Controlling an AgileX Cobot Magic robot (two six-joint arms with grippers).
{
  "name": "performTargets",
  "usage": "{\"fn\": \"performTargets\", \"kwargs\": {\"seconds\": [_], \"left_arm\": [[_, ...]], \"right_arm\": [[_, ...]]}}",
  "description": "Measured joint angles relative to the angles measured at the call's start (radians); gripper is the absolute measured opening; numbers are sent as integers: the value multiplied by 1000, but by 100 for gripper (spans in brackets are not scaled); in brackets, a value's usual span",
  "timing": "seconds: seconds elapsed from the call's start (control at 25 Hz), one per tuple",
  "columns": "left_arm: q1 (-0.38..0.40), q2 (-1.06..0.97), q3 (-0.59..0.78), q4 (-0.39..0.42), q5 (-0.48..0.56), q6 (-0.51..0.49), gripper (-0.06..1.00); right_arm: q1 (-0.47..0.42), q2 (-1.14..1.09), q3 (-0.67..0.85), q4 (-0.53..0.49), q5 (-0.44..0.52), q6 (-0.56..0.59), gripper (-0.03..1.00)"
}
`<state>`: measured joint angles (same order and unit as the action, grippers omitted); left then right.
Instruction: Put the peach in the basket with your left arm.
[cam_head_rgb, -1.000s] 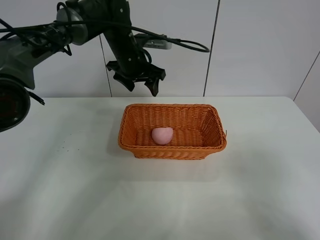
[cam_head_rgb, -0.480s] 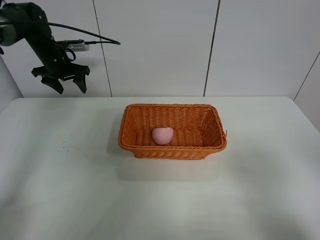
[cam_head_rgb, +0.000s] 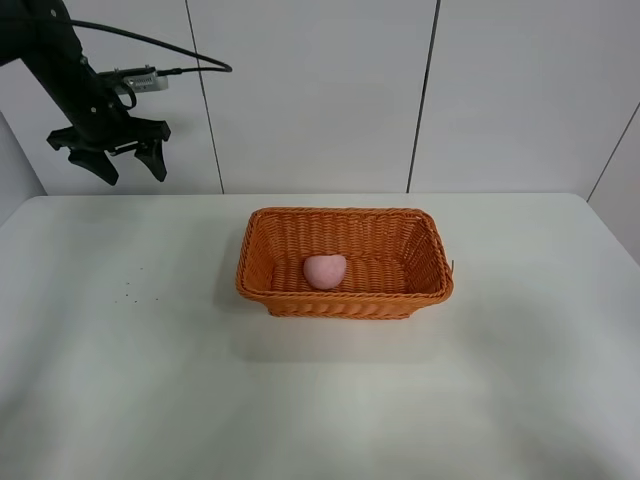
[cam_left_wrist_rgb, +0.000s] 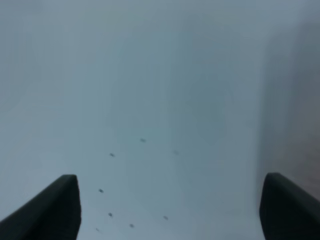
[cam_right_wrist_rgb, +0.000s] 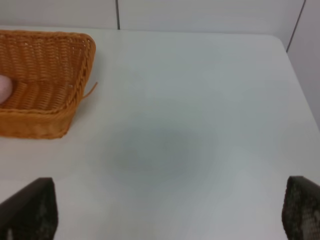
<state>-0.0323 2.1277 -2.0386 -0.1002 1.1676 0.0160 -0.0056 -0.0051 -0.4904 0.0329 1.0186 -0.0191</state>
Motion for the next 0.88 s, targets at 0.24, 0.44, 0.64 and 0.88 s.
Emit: {"fn": "performTargets", "kwargs": {"seconds": [0.24,0.44,0.64,0.88], "left_arm": [[-25,-221,226,-3,0,3,76],[-24,-511,561,-2,0,3,76],[-24,-876,906,13,0,4,76],[-24,-1302,1238,79,-1,6,76]], "right_arm": [[0,0,0,0,0,0,69],[0,0,0,0,0,0,69],[0,0,0,0,0,0,69],[0,0,0,0,0,0,69]]}}
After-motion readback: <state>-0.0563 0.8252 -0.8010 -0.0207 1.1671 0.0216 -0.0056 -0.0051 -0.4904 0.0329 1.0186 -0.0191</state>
